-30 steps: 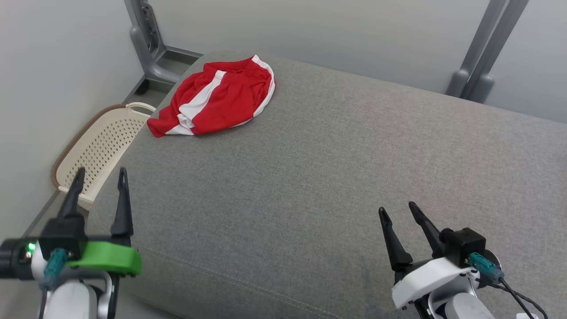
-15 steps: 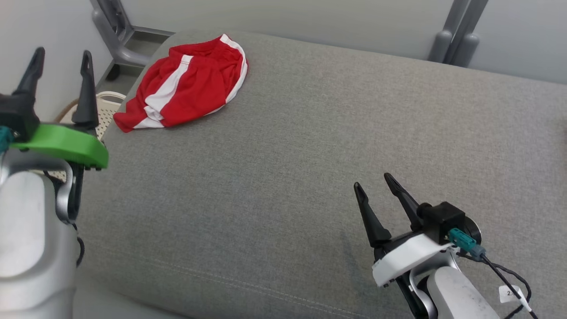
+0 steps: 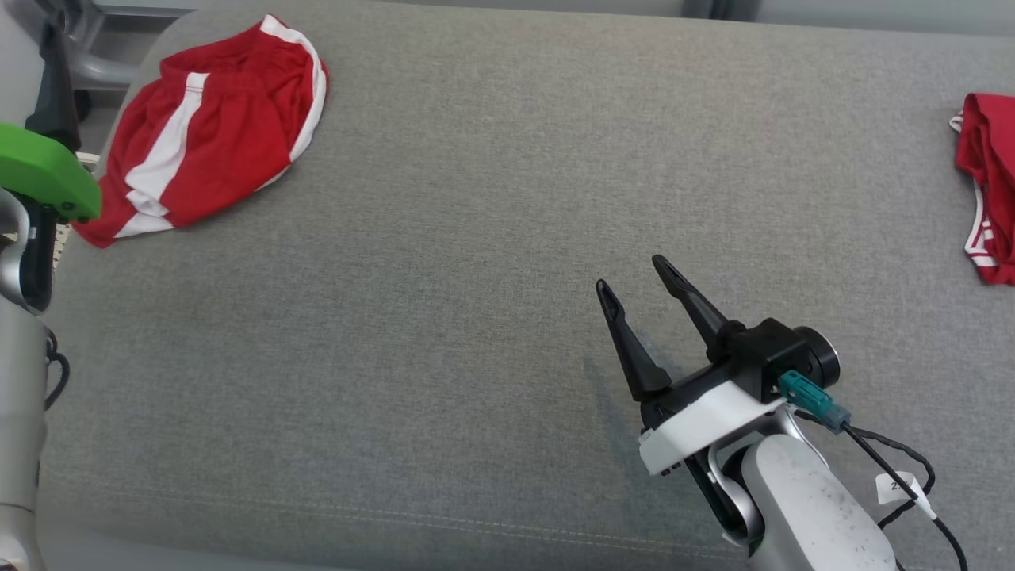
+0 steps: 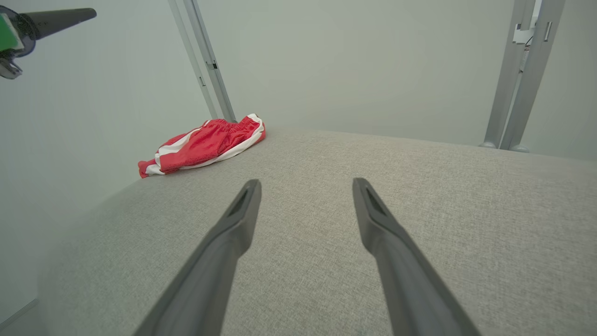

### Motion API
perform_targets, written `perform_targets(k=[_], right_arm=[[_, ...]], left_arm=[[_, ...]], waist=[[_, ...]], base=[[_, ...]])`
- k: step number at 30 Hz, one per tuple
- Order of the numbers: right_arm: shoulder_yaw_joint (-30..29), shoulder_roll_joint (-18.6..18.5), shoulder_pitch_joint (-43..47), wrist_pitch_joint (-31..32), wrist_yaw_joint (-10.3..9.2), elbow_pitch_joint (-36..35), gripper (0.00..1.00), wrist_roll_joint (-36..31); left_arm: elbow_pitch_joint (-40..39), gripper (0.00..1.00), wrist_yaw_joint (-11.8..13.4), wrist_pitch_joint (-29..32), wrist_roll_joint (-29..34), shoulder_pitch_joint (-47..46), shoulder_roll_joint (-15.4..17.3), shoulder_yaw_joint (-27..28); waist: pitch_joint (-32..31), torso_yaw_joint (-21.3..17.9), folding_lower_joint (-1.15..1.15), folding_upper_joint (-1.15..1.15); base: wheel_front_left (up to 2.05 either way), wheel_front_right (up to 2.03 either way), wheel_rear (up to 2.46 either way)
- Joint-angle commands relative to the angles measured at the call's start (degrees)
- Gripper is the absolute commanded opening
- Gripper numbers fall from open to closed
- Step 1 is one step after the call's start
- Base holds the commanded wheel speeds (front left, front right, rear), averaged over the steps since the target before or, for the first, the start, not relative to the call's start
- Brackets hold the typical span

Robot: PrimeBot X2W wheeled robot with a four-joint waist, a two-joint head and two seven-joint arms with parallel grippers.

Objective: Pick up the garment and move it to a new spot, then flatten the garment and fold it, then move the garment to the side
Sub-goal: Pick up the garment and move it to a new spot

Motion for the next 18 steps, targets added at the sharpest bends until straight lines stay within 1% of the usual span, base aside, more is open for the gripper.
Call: perform_targets(k=[1,8,18], right_arm=[[0.0,-0.2,-0.9,0.2,0.0,-0.5,1.0,-0.4],[-0.1,-0.2,-2.1,0.7,0.0,-2.8,1.0,-1.5],[0.0,-0.3,-4.0,1.6,0.0,-6.7,1.0,-3.2]], left_arm=[[0.9,1.0,-0.1,0.1,-0.8,-1.6,0.8,-0.6],[8.5,1.0,-0.1,2.3,-5.5,-7.6,4.5,-6.0],[17.1,1.0,-0.1,4.6,-10.5,-14.1,7.7,-10.1]], waist=[[3.8,-3.7,-0.01,0.0],[8.5,-7.2,-0.01,0.0],[14.8,-11.6,-0.01,0.0]], base=[[0.0,0.0,0.0],[0.0,0.0,0.0],[0.0,0.0,0.0]])
